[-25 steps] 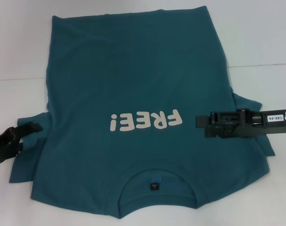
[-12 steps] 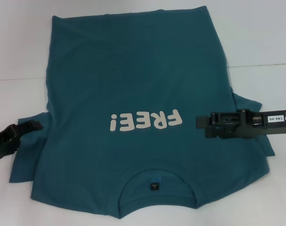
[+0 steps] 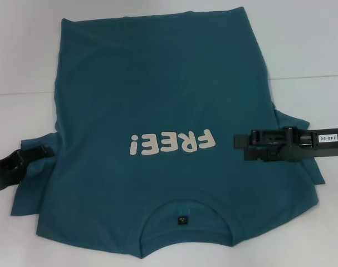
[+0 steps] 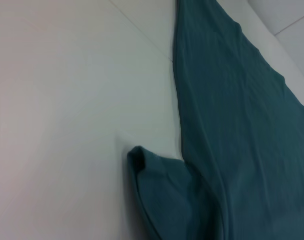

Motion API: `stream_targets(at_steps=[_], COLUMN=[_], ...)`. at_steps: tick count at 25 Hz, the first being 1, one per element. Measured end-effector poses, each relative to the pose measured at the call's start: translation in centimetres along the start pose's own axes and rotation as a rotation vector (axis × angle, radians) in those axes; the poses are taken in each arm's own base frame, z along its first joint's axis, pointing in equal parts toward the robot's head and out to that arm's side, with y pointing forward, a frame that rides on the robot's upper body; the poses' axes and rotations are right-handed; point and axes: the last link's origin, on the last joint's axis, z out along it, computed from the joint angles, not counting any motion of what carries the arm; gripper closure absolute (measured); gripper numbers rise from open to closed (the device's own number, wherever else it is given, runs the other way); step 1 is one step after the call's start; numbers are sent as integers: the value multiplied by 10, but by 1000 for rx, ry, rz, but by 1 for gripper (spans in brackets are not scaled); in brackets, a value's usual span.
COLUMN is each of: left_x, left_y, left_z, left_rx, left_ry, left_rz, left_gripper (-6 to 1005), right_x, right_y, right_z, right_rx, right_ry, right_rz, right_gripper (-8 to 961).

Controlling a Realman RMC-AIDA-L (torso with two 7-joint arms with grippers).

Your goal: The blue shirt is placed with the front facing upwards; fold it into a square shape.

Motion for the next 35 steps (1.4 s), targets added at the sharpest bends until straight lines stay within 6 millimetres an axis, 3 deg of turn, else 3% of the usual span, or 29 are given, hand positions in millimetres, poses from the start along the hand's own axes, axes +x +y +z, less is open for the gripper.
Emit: stream_targets(at_steps=[12, 17, 33, 35], left_x=[-1, -1, 2, 2], left_y=[3, 4, 5, 6], left_z=[3, 4, 0, -1], left_rx=[19, 34, 21, 6], left_ry=[-31, -41, -22, -19], left_rz=[35, 47, 41, 36], left_gripper=[126, 255, 920, 934], right_x=[1, 1, 0, 0], right_y=[-1, -2, -2, -2], right_z=[-3, -5, -6, -6], right_rx=[-2, -3, -5, -5], right_ry=[-12, -17, -26, -26], right_rz=[7, 9, 11, 11], right_gripper=[19, 19, 20, 20])
